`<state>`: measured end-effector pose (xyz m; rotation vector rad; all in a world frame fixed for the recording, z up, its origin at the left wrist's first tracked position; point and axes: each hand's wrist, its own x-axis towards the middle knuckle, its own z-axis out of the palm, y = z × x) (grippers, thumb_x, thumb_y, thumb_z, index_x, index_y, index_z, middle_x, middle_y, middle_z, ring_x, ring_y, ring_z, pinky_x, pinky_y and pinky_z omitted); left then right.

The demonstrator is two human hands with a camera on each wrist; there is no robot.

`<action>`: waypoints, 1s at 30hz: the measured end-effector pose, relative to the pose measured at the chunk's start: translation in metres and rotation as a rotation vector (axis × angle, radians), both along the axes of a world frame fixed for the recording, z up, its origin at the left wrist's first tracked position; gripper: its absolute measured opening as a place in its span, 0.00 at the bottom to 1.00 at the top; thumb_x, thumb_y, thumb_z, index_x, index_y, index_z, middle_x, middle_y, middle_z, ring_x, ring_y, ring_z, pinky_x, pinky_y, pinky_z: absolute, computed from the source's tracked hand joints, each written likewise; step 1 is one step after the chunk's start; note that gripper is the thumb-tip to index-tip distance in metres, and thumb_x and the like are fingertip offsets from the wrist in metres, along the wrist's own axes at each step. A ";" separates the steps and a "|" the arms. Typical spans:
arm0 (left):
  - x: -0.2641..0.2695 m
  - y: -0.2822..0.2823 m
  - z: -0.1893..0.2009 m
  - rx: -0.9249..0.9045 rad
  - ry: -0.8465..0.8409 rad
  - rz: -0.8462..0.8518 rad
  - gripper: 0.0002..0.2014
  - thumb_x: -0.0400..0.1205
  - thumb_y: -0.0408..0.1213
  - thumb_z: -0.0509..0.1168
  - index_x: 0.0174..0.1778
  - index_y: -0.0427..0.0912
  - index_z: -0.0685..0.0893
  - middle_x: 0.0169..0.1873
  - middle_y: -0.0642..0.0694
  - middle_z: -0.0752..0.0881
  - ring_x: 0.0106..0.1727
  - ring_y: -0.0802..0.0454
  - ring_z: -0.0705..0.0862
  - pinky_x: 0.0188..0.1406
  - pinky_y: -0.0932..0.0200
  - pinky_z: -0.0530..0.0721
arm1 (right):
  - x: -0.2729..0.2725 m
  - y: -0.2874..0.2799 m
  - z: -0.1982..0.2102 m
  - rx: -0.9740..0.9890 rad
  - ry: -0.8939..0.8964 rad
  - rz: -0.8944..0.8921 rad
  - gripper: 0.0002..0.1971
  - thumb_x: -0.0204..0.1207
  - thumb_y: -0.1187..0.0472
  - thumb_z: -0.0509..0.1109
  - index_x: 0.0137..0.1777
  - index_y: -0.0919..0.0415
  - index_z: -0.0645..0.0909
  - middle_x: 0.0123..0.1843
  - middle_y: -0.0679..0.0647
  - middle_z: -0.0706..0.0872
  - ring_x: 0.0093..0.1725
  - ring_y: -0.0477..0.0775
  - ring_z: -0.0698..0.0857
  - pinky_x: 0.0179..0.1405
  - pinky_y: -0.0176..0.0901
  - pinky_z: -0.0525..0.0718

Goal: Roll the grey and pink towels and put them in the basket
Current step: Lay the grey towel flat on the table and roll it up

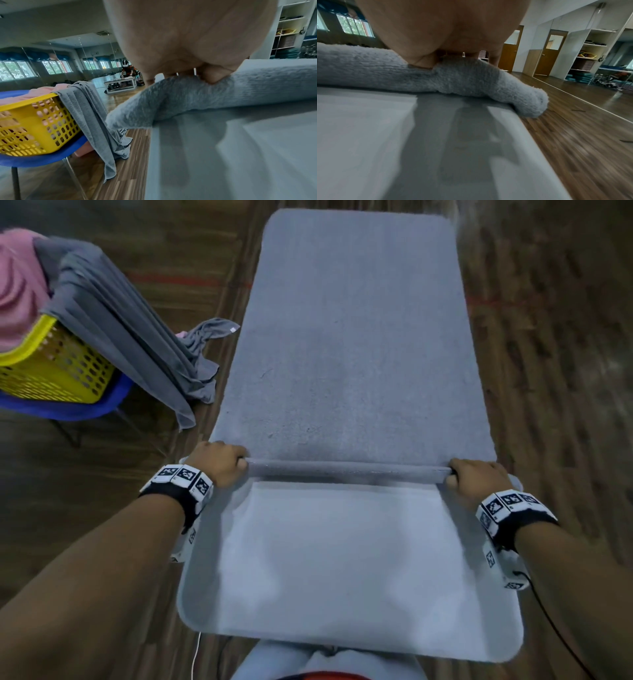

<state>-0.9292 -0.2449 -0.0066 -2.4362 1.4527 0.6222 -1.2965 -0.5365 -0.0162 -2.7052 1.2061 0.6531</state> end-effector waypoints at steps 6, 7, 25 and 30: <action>0.001 -0.005 0.003 -0.045 -0.057 0.047 0.18 0.76 0.51 0.53 0.61 0.55 0.76 0.53 0.43 0.87 0.56 0.41 0.81 0.61 0.46 0.69 | 0.002 0.005 0.010 -0.027 0.028 -0.052 0.12 0.78 0.51 0.61 0.57 0.52 0.78 0.54 0.59 0.87 0.52 0.62 0.84 0.49 0.49 0.71; 0.000 -0.001 0.000 -0.113 -0.115 0.046 0.19 0.79 0.49 0.56 0.65 0.54 0.76 0.56 0.43 0.85 0.59 0.40 0.80 0.62 0.45 0.69 | 0.000 0.009 0.008 -0.105 -0.074 -0.040 0.11 0.77 0.53 0.63 0.56 0.55 0.79 0.53 0.61 0.85 0.52 0.64 0.83 0.52 0.52 0.72; 0.000 0.031 -0.034 -0.331 -0.213 0.021 0.19 0.80 0.35 0.64 0.69 0.45 0.79 0.67 0.42 0.81 0.67 0.39 0.78 0.68 0.37 0.68 | 0.032 0.042 -0.017 -0.140 -0.188 -0.061 0.16 0.74 0.60 0.69 0.62 0.59 0.79 0.57 0.61 0.82 0.55 0.67 0.81 0.57 0.58 0.75; 0.029 0.017 -0.032 -0.221 -0.180 -0.017 0.15 0.83 0.38 0.59 0.65 0.52 0.77 0.64 0.48 0.81 0.67 0.43 0.78 0.73 0.43 0.62 | 0.043 0.030 -0.012 -0.100 -0.093 -0.081 0.13 0.81 0.57 0.60 0.63 0.57 0.76 0.58 0.60 0.80 0.55 0.66 0.81 0.52 0.57 0.78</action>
